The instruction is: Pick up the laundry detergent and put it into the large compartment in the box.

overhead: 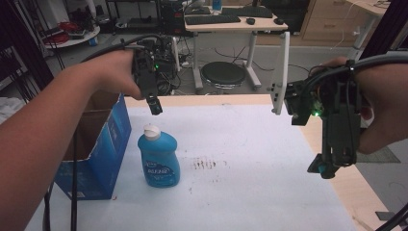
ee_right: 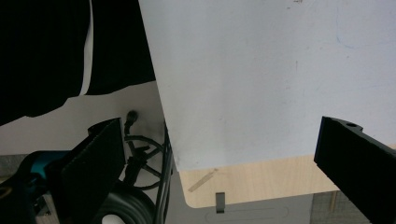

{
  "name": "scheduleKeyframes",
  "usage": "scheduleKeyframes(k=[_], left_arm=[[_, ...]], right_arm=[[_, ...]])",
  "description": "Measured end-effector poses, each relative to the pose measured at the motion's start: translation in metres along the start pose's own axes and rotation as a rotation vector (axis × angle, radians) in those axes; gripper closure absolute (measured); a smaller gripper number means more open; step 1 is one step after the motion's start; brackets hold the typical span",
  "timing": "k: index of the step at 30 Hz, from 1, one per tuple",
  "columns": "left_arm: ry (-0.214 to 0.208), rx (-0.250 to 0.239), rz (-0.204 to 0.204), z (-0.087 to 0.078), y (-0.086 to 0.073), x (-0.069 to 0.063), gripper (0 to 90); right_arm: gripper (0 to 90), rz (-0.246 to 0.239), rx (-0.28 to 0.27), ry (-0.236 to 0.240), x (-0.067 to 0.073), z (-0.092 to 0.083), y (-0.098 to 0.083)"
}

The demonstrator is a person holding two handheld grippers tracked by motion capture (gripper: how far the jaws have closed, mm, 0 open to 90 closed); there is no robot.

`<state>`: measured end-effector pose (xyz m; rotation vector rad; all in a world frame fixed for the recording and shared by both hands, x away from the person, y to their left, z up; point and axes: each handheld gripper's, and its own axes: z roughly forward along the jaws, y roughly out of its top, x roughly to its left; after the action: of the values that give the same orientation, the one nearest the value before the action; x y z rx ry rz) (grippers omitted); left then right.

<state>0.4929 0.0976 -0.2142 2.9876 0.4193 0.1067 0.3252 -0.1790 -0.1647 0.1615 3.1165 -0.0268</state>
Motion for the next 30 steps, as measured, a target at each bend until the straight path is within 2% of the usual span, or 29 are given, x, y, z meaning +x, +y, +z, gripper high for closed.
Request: scheduleKeyframes(k=[1,2,3,6,9,11,16,22,26,30], left_arm=[[0.007,-0.009,0.005,-0.008,-0.002,-0.004,1.8],[0.007,-0.009,0.005,-0.008,-0.002,-0.004,1.7],[0.009,-0.016,0.01,-0.017,-0.004,-0.007,1.8],[0.011,-0.025,0.02,-0.027,-0.007,-0.013,1.7],[0.001,-0.02,0.04,-0.032,-0.009,-0.019,1.7],[-0.01,-0.01,0.064,-0.037,-0.013,-0.029,1.7],[0.004,-0.015,0.096,-0.046,-0.017,-0.044,1.7],[0.008,0.001,0.137,-0.05,-0.021,-0.059,1.7],[0.002,-0.007,0.186,-0.049,-0.022,-0.071,1.8],[-0.005,-0.014,0.209,-0.045,-0.023,-0.081,1.7]], right_arm=[[1.3,-0.001,-0.003,-0.002,0.001,0.0,0.0],[1.3,-0.001,-0.003,-0.002,0.001,0.0,0.0],[1.3,-0.007,0.007,-0.01,0.003,0.0,0.0],[1.3,-0.001,0.007,-0.01,0.004,0.0,0.0],[1.3,0.001,0.008,-0.012,0.006,-0.001,0.0],[1.3,-0.006,0.004,-0.017,0.008,-0.002,-0.002],[1.3,0.001,0.007,-0.025,0.012,-0.005,-0.002],[1.3,0.013,0.013,-0.025,0.018,-0.006,-0.004],[1.3,0.007,0.016,-0.025,0.018,-0.007,-0.006],[1.3,0.021,0.014,-0.026,0.019,-0.008,-0.006]])
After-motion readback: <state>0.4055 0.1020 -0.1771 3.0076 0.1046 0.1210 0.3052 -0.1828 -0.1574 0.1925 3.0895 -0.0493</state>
